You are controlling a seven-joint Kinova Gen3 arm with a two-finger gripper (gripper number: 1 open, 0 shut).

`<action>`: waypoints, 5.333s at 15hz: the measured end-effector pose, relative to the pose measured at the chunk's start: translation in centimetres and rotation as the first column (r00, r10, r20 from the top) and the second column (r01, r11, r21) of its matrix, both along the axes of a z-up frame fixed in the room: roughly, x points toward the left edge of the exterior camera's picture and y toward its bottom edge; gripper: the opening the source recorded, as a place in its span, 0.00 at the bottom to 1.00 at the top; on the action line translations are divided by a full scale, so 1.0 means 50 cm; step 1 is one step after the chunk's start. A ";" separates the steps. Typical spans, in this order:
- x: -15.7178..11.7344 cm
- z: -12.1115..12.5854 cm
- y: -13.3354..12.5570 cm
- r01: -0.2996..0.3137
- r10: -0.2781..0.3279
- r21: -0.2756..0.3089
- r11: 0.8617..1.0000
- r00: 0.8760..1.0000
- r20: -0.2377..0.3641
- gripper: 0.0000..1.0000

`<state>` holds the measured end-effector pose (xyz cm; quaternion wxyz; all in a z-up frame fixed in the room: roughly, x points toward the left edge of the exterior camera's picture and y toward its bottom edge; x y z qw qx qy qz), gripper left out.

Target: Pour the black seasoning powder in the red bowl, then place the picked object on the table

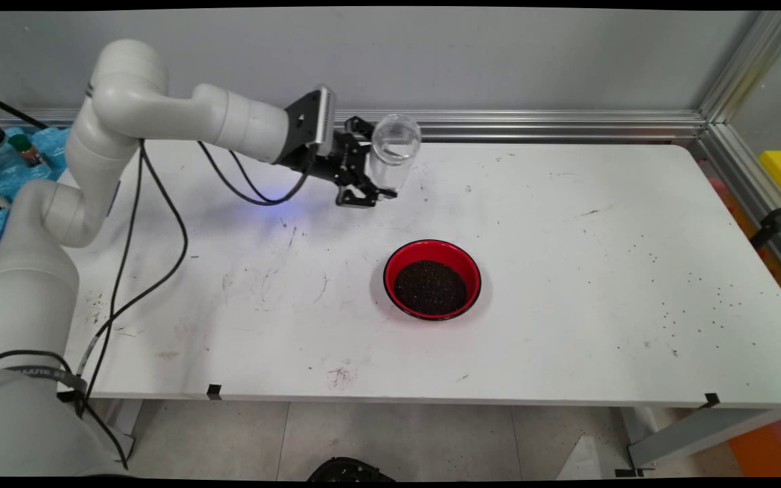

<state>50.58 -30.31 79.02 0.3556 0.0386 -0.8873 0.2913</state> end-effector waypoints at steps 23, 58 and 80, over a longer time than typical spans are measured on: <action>0.069 -0.082 -0.004 -0.213 0.414 0.480 0.851 0.835 -0.363 0.00; -0.042 -0.206 -0.133 -0.144 0.266 0.416 0.898 0.930 -0.253 0.00; -0.049 -0.249 -0.141 -0.121 0.243 0.421 0.899 0.937 -0.250 1.00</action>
